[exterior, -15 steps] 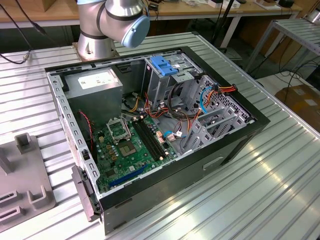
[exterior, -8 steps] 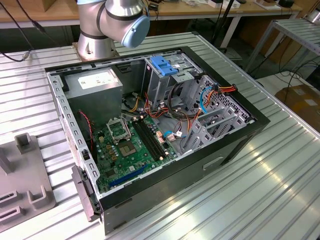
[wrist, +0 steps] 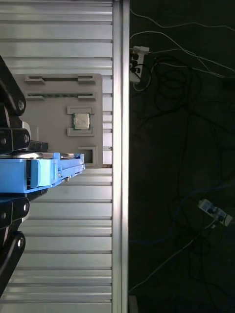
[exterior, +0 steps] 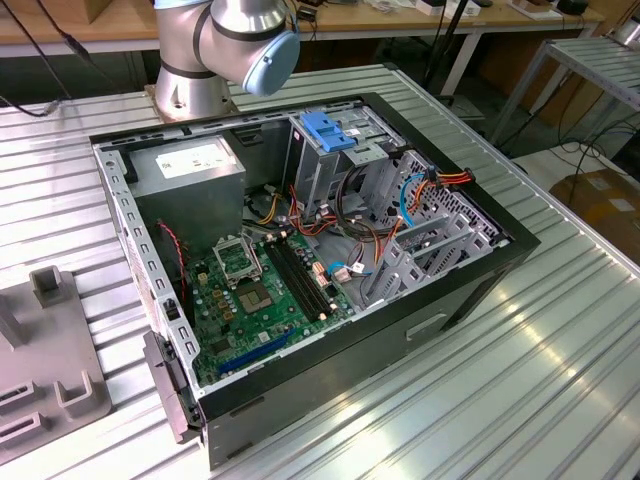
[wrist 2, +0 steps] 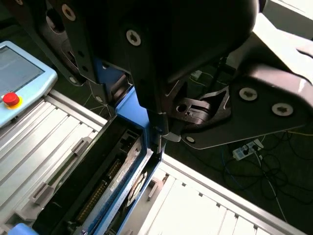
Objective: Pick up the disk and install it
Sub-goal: 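Pick up the disk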
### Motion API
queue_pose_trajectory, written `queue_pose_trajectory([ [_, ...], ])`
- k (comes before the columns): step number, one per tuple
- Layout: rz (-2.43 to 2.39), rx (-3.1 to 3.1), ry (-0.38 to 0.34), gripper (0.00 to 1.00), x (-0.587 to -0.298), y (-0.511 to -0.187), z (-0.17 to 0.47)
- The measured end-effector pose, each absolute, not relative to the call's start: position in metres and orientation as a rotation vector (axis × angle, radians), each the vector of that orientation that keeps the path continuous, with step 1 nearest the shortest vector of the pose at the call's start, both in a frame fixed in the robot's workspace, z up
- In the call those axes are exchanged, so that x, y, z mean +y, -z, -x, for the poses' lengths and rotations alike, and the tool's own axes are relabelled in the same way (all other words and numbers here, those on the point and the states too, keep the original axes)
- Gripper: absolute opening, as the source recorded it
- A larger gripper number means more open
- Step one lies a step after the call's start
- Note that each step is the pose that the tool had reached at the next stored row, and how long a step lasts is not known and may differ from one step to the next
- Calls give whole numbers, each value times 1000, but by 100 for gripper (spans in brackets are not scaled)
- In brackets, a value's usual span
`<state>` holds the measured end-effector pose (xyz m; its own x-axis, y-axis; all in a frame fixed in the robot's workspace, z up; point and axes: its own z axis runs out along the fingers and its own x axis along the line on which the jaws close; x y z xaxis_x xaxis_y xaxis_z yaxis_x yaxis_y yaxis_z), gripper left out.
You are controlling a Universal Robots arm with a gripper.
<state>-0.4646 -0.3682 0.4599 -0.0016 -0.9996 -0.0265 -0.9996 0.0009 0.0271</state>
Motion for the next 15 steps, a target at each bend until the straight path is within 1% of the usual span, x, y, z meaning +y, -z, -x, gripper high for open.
queue_pose_trajectory([
  [15, -2217, -2220, 69, 37, -368, -499, 465],
])
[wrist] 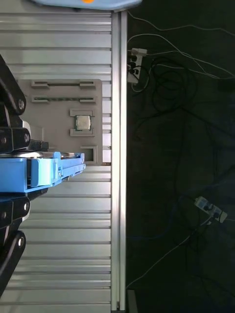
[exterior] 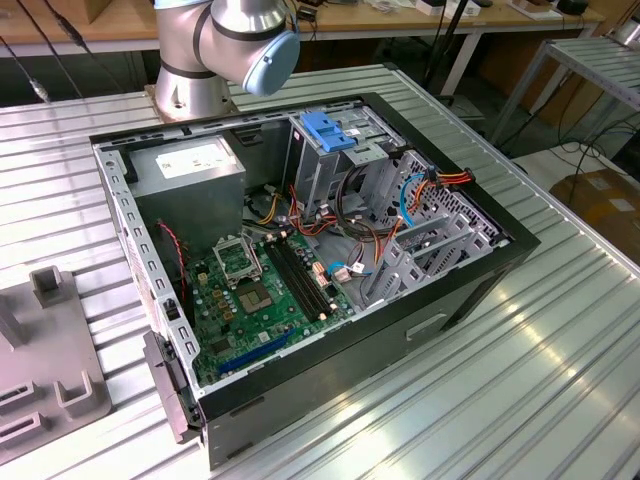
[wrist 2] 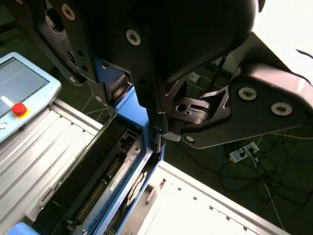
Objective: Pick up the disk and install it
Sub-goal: 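Pick up the disk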
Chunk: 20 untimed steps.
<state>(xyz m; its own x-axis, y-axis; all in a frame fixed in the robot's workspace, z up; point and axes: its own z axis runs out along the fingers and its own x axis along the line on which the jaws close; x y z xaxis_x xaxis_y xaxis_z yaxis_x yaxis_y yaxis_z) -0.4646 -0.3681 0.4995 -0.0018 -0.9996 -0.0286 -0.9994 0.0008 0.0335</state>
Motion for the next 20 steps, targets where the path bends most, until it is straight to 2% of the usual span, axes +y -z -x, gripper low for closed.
queue_pose_trajectory([
  [20, -2215, -2218, 86, 37, -368, -545, 465],
])
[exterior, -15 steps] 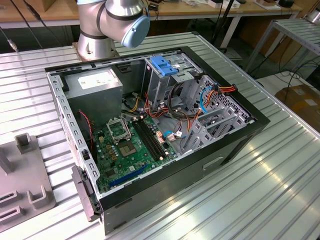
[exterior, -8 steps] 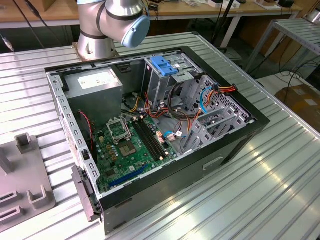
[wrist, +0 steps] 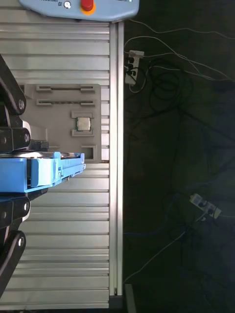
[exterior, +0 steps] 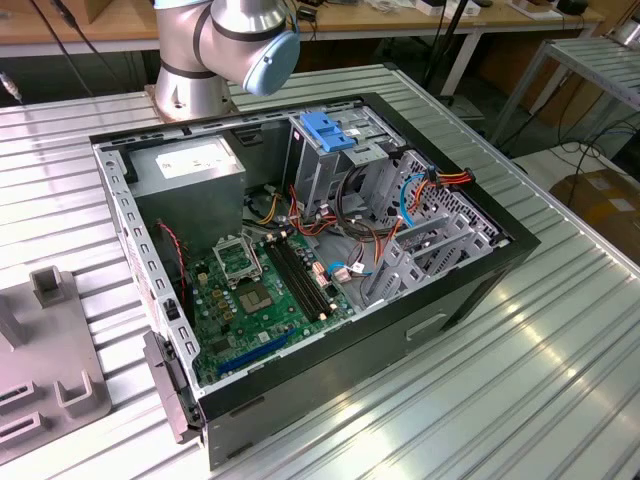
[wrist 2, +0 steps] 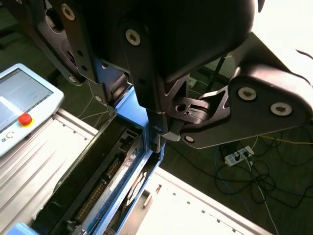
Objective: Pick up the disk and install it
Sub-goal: 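Pick up the disk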
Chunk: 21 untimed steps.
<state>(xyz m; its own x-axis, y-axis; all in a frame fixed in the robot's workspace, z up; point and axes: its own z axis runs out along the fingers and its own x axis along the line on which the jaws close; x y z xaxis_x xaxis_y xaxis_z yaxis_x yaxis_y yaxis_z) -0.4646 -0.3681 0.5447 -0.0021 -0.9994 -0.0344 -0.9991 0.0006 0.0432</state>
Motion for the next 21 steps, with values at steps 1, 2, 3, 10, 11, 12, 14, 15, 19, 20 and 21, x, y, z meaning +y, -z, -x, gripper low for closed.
queue_pose_trajectory([
  [1, -2215, -2218, 87, 37, -368, -546, 465],
  [2, -2215, -2218, 87, 37, -368, -546, 465],
  [3, -2215, -2218, 87, 37, -368, -546, 465],
  [10, -2215, -2218, 88, 37, -368, -543, 463],
  [11, -2215, -2218, 88, 37, -368, -542, 462],
  [12, -2215, -2218, 88, 37, -368, -541, 461],
  [14, -2215, -2218, 88, 37, -368, -541, 457],
  [15, -2215, -2218, 88, 37, -368, -541, 455],
  [19, -2215, -2218, 88, 37, -368, -541, 449],
  [20, -2215, -2218, 88, 37, -368, -541, 447],
  [21, -2215, -2218, 88, 37, -368, -540, 445],
])
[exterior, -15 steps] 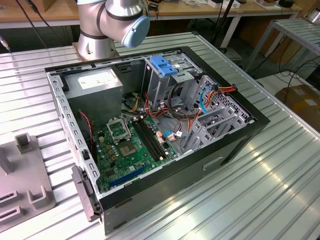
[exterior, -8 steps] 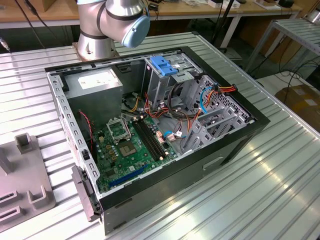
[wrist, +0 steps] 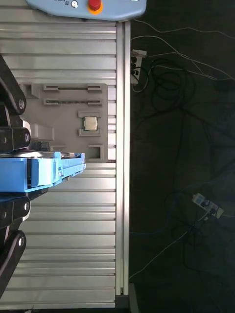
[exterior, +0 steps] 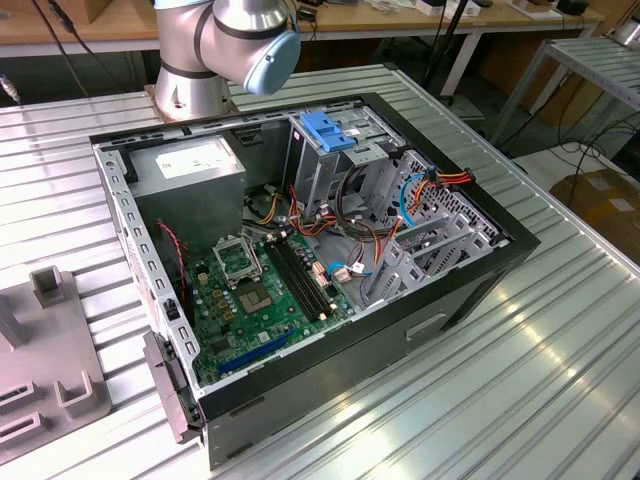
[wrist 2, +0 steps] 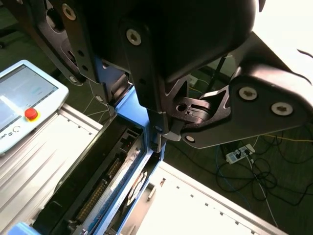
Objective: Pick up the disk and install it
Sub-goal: 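Pick up the disk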
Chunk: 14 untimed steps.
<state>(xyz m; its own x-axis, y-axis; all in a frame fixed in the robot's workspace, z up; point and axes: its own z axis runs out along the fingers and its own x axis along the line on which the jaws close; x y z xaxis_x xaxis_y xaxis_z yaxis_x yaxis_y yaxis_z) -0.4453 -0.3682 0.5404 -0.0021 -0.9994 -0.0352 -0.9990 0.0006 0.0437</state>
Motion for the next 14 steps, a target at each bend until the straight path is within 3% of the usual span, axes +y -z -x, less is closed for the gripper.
queue_pose_trajectory([
  [14, -2215, -2218, 88, 37, -368, -539, 415],
])
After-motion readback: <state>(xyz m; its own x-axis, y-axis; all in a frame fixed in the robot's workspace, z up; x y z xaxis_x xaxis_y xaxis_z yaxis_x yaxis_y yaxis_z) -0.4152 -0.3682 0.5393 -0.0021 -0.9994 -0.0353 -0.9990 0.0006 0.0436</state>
